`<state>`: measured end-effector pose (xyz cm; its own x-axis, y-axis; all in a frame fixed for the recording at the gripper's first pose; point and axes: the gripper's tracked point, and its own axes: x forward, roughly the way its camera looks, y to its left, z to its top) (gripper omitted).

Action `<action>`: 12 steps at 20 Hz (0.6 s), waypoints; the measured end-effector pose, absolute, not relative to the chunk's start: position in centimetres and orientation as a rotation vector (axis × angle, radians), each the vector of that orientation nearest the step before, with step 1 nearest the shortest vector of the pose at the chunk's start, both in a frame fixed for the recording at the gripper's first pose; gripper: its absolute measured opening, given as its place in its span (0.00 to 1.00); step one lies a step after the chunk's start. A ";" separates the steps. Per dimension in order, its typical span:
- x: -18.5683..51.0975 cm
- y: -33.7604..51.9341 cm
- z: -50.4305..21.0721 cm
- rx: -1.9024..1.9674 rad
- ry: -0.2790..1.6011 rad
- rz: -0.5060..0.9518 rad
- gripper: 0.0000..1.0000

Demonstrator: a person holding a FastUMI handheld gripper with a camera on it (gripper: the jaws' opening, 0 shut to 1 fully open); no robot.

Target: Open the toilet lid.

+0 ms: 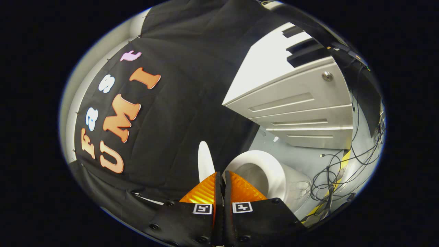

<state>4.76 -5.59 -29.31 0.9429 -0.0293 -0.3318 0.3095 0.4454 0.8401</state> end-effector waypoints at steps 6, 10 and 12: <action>5.1 -1.8 -23.0 0.961 0.228 -0.153 0.08; 5.4 0.7 -20.6 0.826 0.241 -0.123 0.08; 5.3 1.9 -19.1 0.817 0.233 -0.105 0.08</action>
